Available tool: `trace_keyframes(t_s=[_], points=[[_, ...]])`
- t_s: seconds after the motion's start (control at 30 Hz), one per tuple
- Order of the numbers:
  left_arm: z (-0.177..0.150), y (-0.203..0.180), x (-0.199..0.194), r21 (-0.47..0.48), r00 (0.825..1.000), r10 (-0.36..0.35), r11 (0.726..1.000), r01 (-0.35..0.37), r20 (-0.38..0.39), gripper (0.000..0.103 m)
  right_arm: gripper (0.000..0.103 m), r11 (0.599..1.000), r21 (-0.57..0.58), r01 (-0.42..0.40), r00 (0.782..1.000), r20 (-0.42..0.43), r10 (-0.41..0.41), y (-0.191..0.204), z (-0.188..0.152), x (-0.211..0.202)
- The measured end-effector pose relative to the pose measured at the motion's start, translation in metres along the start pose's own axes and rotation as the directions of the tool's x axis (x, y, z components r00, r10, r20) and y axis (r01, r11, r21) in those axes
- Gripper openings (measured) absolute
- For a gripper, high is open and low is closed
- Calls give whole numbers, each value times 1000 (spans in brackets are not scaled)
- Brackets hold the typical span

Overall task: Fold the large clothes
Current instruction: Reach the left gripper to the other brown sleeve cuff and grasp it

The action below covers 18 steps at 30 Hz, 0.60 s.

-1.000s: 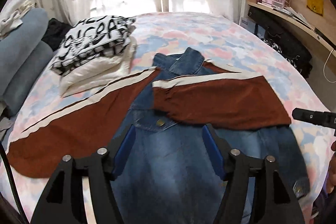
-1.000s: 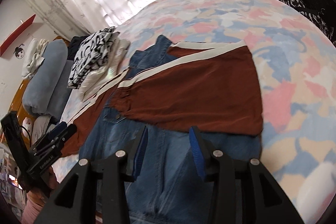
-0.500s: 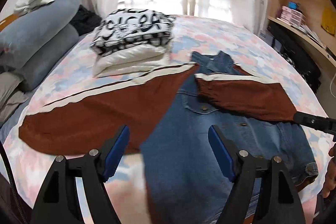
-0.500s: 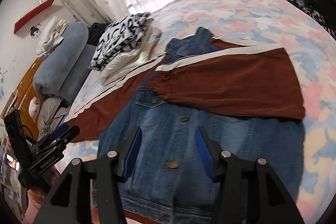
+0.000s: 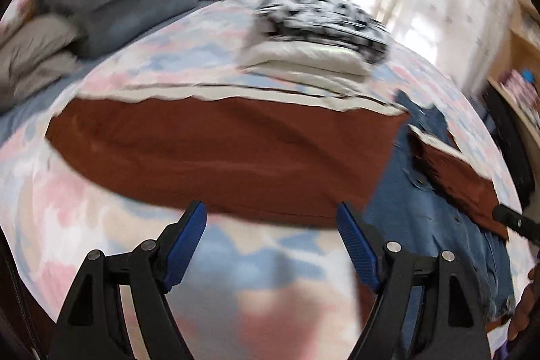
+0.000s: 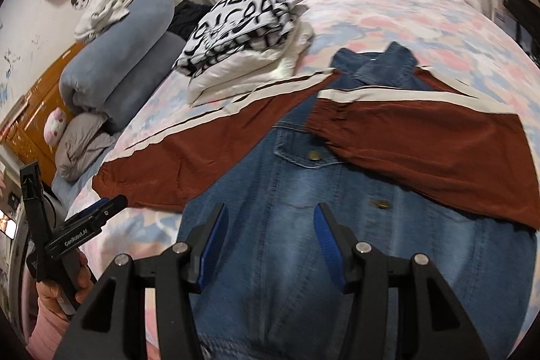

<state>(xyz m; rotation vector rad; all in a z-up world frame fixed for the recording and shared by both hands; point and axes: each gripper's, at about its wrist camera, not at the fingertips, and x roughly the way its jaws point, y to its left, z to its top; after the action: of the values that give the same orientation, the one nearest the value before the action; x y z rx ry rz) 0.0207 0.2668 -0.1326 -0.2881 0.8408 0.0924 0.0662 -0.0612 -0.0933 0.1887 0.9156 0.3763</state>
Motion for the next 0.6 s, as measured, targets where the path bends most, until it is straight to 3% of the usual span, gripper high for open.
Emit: trace_keyframes(t_s=[0.27,0.5,0.6], points=[[1,108,35,-248,1000,18,969,-18,-1,78,53,994,-91,-55,998,-44,51,58,14,64],[15,186,63,-466,998,-47,883,64,47,78,53,984,-159,-83,995,-64,74,99,26,114],[26,203,73,-492,998,-35,869,60,60,78,53,977,-192,-94,994,-66,83,116,30,130]])
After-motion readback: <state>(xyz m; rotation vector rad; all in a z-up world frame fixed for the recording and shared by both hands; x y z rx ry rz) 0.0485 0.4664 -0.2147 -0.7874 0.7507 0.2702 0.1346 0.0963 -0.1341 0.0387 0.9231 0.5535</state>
